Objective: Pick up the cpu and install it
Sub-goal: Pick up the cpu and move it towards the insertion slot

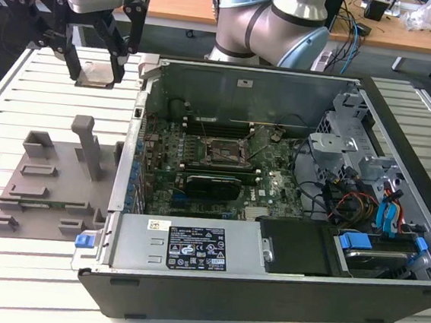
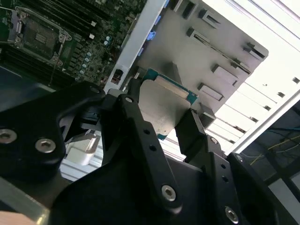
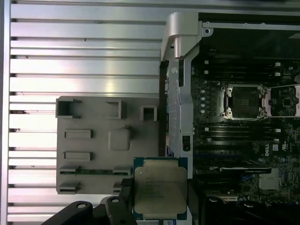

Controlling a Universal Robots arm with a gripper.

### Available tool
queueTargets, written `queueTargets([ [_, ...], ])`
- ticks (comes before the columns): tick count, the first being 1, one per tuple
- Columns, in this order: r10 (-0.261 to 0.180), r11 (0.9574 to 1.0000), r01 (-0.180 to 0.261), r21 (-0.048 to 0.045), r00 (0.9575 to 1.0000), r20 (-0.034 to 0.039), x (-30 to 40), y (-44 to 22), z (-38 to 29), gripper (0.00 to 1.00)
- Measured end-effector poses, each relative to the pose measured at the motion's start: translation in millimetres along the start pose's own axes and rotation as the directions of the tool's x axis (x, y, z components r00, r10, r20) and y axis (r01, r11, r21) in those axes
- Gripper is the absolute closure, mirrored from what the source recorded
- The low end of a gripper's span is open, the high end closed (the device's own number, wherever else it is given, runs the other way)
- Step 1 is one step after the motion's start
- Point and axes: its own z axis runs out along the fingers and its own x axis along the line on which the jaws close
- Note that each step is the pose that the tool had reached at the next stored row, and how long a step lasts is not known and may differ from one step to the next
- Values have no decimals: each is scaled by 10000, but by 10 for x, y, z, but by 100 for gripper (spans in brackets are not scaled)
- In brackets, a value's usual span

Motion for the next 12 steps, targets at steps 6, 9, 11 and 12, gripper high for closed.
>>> queueTargets([
  [6, 0, 10000, 0, 0, 10000, -6, -191, -2, 5, 45],
  [9, 0, 10000, 0, -1, 10000, -7, -277, -3, 7, 45],
  [11, 0, 10000, 0, 0, 10000, -9, -301, -4, 8, 45],
  [12, 0, 10000, 0, -1, 10000, -9, -316, -4, 9, 45],
])
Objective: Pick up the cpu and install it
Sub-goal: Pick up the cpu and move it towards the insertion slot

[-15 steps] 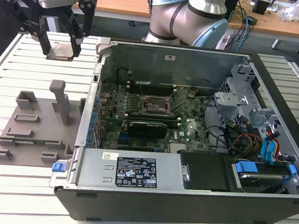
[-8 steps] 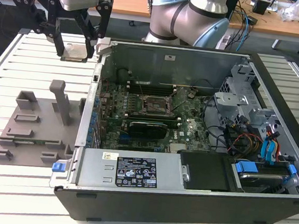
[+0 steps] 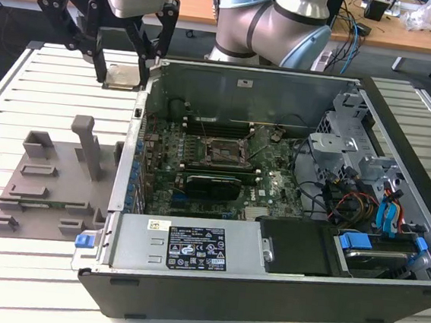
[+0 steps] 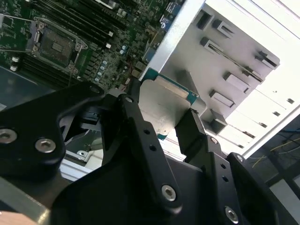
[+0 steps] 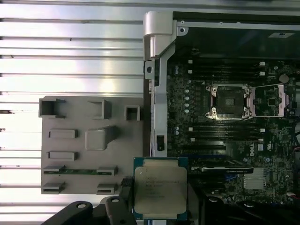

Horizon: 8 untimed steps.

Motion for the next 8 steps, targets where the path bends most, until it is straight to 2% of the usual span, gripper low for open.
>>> queueTargets([
  [8, 0, 10000, 0, 1, 10000, -13, -101, -1, 9, 45],
])
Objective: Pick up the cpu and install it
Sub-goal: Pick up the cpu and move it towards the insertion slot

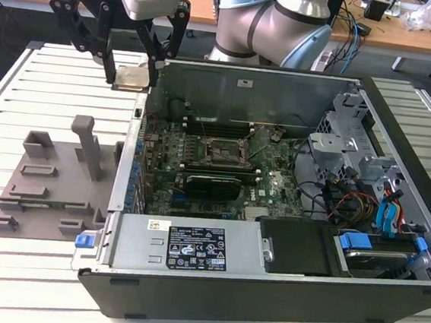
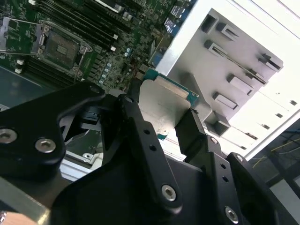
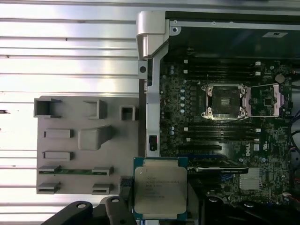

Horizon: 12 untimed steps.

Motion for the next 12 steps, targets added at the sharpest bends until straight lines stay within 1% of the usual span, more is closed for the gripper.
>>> queueTargets([
  [4, -1, 10000, 1, -1, 10000, -1, -25, 0, 7, 45],
  [12, 0, 10000, 0, 0, 10000, -4, -153, -2, 17, 45],
])
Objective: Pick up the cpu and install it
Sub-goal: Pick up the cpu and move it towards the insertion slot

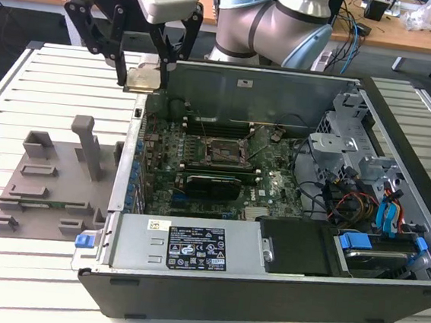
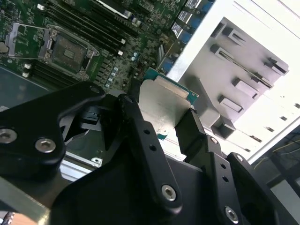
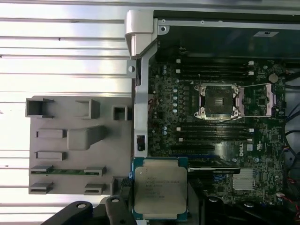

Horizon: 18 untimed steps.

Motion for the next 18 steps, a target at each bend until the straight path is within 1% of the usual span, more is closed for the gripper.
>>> queueTargets([
  [2, 1, 10000, -1, 0, 10000, 0, -38, -1, 2, 45],
  [5, 0, 10000, 0, 0, 10000, -1, -76, -1, 3, 45],
  [9, 1, 10000, -1, 0, 10000, 0, -99, -2, 4, 45],
  [12, 0, 10000, 0, 0, 10000, -1, -141, -2, 5, 45],
  [18, 1, 10000, -1, 0, 10000, 0, -163, -2, 6, 45],
])
